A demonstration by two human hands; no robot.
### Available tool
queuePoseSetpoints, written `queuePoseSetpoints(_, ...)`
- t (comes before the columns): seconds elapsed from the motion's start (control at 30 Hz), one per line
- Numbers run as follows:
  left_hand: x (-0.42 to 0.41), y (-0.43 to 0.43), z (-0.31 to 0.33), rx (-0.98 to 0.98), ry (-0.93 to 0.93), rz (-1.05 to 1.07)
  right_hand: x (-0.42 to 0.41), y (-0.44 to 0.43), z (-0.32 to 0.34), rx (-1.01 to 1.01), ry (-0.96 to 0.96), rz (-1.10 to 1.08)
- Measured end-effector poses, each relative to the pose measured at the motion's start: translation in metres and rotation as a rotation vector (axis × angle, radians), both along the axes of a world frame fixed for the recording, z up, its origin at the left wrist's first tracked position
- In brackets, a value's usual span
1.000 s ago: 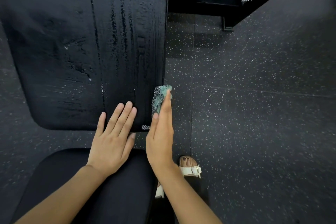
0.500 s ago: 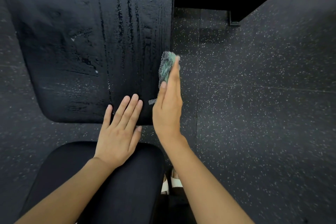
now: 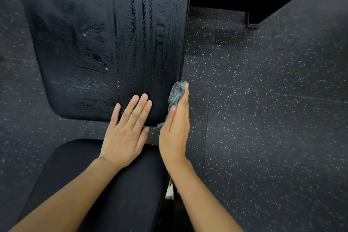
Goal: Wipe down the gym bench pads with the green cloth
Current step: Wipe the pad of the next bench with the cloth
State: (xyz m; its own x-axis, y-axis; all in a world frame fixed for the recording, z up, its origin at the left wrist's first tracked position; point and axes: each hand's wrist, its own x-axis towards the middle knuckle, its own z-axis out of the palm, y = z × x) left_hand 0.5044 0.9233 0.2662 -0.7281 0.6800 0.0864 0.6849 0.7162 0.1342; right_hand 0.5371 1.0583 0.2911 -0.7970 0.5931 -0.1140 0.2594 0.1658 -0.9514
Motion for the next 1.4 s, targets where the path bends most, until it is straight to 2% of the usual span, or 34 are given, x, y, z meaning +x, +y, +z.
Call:
queuePoseSetpoints(0.2, 0.001, 0.001, 0.001, -0.03, 0.016, 0.01, -0.044, 0.023, 0.021, 0.054, 0.066, -0.005)
queuePoseSetpoints(0.47, 0.002, 0.0, 0.006, -0.038, 0.009, 0.014, 0.016, -0.002, -0.003, 0.039, -0.088, 0.076)
queuePoseSetpoints(0.67, -0.004, -0.006, 0.022, -0.062, -0.021, -0.033, 0.038, -0.009, 0.002, 0.004, -0.142, 0.101)
queuePoseSetpoints(0.8, -0.017, -0.015, 0.037, -0.133, 0.0, -0.097, 0.031, -0.007, 0.011, -0.029, -0.115, 0.059)
queuePoseSetpoints(0.93, -0.051, -0.013, 0.058, -0.102, -0.001, 0.058, -0.002, 0.004, 0.028, -0.007, -0.049, -0.009)
queuePoseSetpoints(1.07, -0.063, -0.016, 0.061, -0.132, -0.01, 0.024, -0.033, 0.018, 0.043, 0.079, 0.001, -0.012)
queuePoseSetpoints(1.3, -0.038, -0.019, 0.052, -0.114, -0.108, 0.065, 0.015, -0.014, 0.033, 0.238, -0.054, 0.074)
queuePoseSetpoints(1.4, -0.025, -0.025, 0.062, -0.075, -0.224, 0.043, 0.028, -0.022, 0.041, 0.201, -0.109, 0.066)
